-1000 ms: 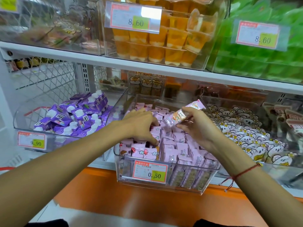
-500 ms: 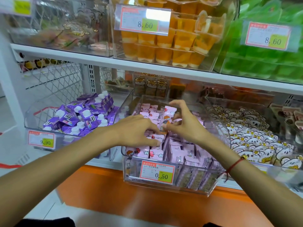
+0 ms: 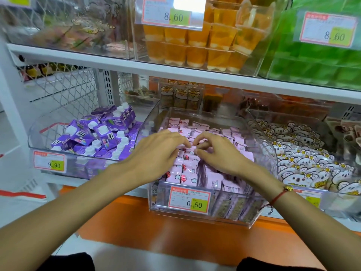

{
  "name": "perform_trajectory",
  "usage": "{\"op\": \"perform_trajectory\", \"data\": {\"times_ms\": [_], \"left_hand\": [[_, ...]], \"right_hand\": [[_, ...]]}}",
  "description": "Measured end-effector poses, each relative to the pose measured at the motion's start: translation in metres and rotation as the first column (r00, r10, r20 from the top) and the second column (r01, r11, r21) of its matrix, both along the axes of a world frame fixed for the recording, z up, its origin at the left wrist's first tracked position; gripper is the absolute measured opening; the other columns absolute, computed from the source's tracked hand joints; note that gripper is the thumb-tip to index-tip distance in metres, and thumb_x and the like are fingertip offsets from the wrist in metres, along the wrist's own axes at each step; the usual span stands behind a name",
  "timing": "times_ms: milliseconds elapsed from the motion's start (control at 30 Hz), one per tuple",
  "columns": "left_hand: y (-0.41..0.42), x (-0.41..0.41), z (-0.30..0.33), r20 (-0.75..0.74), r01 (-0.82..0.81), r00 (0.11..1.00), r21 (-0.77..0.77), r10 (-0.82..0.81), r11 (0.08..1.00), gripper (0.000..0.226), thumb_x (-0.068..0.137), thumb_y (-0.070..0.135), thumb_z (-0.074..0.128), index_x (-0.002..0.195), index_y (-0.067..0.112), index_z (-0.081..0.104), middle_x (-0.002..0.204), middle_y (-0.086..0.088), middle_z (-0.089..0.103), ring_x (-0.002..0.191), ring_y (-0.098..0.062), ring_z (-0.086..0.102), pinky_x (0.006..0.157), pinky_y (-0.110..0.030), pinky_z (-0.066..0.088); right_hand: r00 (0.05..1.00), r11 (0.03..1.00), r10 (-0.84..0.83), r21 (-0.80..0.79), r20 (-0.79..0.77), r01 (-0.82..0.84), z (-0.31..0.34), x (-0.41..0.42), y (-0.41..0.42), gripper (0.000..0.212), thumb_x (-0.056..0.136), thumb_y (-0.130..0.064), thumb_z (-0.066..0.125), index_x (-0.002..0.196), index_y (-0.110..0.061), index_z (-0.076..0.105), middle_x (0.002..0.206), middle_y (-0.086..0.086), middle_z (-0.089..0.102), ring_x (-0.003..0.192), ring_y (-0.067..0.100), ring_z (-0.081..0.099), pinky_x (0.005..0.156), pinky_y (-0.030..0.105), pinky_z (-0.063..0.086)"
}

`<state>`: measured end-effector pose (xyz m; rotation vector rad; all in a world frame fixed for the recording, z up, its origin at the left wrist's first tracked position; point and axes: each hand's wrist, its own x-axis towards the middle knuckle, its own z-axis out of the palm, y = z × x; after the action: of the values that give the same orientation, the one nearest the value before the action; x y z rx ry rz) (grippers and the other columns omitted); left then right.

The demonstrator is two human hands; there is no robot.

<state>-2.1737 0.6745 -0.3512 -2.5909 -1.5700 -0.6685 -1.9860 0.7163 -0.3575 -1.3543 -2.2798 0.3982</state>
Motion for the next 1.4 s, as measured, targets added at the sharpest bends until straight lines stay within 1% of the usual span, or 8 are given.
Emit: {"op": "perform_trajectory", "data": {"times_ms": [267, 433, 733, 900, 1000, 1133, 1233, 1400], "left_hand": [[0.007, 0.007, -0.009, -0.290, 0.026, 0.957, -0.029, -0.033, 0.999, 0.049, 0.098, 0.051, 0.022, 0.130, 0.032, 0.052, 0.135, 0.013, 0.053, 0.122, -0.013, 0.046, 0.096, -0.033, 0.031], [0.009, 0.006, -0.010, -0.292, 0.035, 0.955, -0.029, -0.042, 0.999, 0.052, 0.097, 0.055, 0.022, 0.133, 0.031, 0.049, 0.142, 0.014, 0.045, 0.125, -0.011, 0.042, 0.097, -0.031, 0.028], [0.009, 0.004, -0.011, -0.276, 0.039, 0.960, -0.035, -0.047, 0.999, 0.049, 0.098, 0.052, 0.021, 0.133, 0.033, 0.049, 0.141, 0.016, 0.045, 0.123, -0.010, 0.042, 0.096, -0.030, 0.026], [0.007, 0.003, -0.009, -0.267, 0.043, 0.962, -0.052, -0.055, 0.998, 0.048, 0.099, 0.049, 0.019, 0.135, 0.033, 0.047, 0.143, 0.016, 0.044, 0.125, -0.010, 0.040, 0.098, -0.030, 0.025], [0.007, 0.004, -0.009, -0.273, 0.040, 0.961, -0.044, -0.051, 0.998, 0.048, 0.099, 0.049, 0.019, 0.136, 0.033, 0.046, 0.144, 0.016, 0.042, 0.127, -0.009, 0.039, 0.098, -0.030, 0.025], [0.006, 0.005, -0.010, -0.258, 0.040, 0.965, -0.009, -0.041, 0.999, 0.047, 0.100, 0.048, 0.019, 0.135, 0.034, 0.046, 0.144, 0.017, 0.042, 0.127, -0.009, 0.040, 0.097, -0.029, 0.026], [0.004, 0.006, -0.007, -0.211, 0.061, 0.976, 0.015, -0.056, 0.998, 0.043, 0.101, 0.043, 0.021, 0.134, 0.032, 0.047, 0.142, 0.017, 0.043, 0.127, -0.008, 0.040, 0.100, -0.030, 0.030], [-0.007, 0.002, -0.004, 0.278, 0.010, 0.960, 0.107, -0.039, 0.994, 0.039, 0.096, 0.015, 0.045, 0.130, 0.034, 0.044, 0.135, 0.018, 0.046, 0.104, 0.001, 0.045, 0.074, -0.025, 0.036]], "right_hand": [[0.987, 0.988, 0.119, -0.114, 0.105, -0.107, 0.011, 0.015, 0.008, 0.034, 0.091, 0.000, 0.049, 0.112, -0.018, 0.069, 0.113, 0.001, 0.065, 0.099, 0.020, 0.057, 0.087, 0.030, 0.045], [0.997, 0.996, -0.074, 0.048, 0.028, 0.072, 0.020, 0.015, 0.030, 0.017, 0.088, -0.024, 0.064, 0.103, -0.020, 0.070, 0.101, -0.002, 0.067, 0.081, 0.013, 0.058, 0.071, 0.025, 0.041], [0.947, 0.998, -0.044, 0.057, 0.317, 0.027, 0.012, -0.011, 0.045, 0.038, 0.082, -0.028, 0.072, 0.119, -0.022, 0.065, 0.124, 0.001, 0.062, 0.113, 0.019, 0.055, 0.094, 0.037, 0.047], [0.975, 0.995, -0.072, 0.081, 0.212, 0.055, 0.016, -0.006, 0.042, 0.037, 0.080, -0.030, 0.073, 0.114, -0.016, 0.066, 0.120, 0.004, 0.060, 0.111, 0.020, 0.054, 0.087, 0.026, 0.041], [0.984, 0.992, -0.126, -0.017, -0.127, 0.125, 0.023, 0.001, 0.034, 0.031, 0.085, -0.021, 0.068, 0.113, -0.012, 0.058, 0.114, 0.005, 0.062, 0.104, 0.019, 0.058, 0.082, 0.025, 0.045], [0.742, 0.952, -0.248, -0.017, -0.622, 0.304, 0.029, 0.008, 0.011, 0.021, 0.090, -0.014, 0.061, 0.106, -0.020, 0.049, 0.106, 0.002, 0.062, 0.084, 0.006, 0.063, 0.058, 0.013, 0.052], [0.520, 0.923, -0.283, -0.083, -0.806, 0.375, 0.030, 0.013, -0.004, 0.021, 0.091, -0.013, 0.060, 0.109, -0.017, 0.049, 0.109, 0.009, 0.065, 0.090, 0.016, 0.065, 0.063, 0.015, 0.050], [0.231, 0.921, -0.382, -0.348, -0.895, 0.177, 0.030, 0.010, -0.025, 0.031, 0.091, -0.013, 0.060, 0.120, -0.005, 0.052, 0.099, 0.008, 0.069, 0.078, 0.011, 0.065, 0.071, 0.016, 0.055]]}}
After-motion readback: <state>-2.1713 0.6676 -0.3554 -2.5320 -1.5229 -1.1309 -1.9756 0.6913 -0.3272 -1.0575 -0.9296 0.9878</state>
